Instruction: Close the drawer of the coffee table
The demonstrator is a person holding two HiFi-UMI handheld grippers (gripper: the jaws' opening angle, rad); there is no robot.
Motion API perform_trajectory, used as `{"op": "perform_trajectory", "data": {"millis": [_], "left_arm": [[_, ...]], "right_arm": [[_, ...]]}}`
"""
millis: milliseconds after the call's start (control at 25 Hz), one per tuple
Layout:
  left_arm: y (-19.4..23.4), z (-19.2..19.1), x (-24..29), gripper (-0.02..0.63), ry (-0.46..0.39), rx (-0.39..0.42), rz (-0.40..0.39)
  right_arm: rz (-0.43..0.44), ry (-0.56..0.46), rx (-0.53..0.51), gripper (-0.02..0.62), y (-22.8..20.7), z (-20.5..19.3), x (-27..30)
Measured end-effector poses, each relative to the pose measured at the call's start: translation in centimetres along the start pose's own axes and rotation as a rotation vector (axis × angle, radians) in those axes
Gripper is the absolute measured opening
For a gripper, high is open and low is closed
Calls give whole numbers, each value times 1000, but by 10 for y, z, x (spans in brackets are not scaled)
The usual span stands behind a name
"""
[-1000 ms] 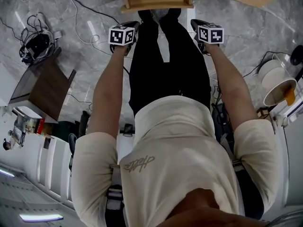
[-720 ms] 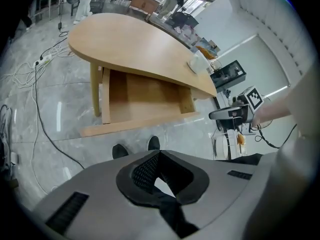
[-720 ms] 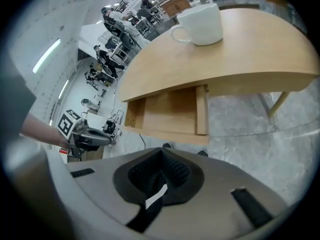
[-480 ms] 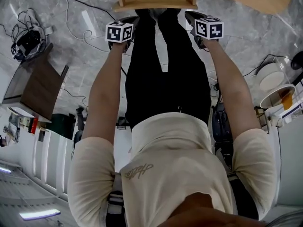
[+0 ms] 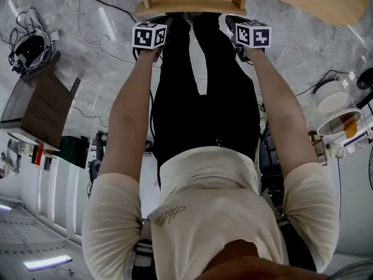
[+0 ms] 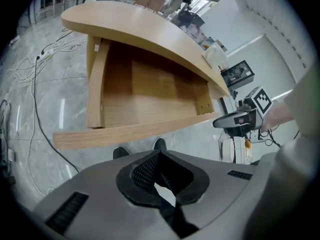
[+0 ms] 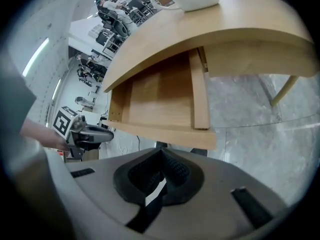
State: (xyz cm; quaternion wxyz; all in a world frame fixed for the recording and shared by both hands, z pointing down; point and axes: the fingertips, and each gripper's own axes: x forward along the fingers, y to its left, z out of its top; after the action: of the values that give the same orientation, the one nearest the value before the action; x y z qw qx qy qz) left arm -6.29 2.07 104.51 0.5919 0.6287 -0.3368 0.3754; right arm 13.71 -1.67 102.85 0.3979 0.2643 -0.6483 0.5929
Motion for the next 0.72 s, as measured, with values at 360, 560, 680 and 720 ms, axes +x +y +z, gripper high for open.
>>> {"op": "perform_trajectory", "data": {"millis": [360, 560, 680, 720], "left_arm": [[22, 9, 16, 5, 0, -30, 35], [23, 12, 17, 5, -16, -75, 22], [27, 13, 19, 5, -15, -94, 20], [26, 14, 19, 5, -13, -99, 19]], "right_arm": [[-48, -29, 66, -5, -5, 9, 27], [-84, 5, 75, -5, 3, 6, 32], [-134, -13, 107, -5, 7, 11, 39], [-156, -25, 99, -5, 6, 12, 39]]}}
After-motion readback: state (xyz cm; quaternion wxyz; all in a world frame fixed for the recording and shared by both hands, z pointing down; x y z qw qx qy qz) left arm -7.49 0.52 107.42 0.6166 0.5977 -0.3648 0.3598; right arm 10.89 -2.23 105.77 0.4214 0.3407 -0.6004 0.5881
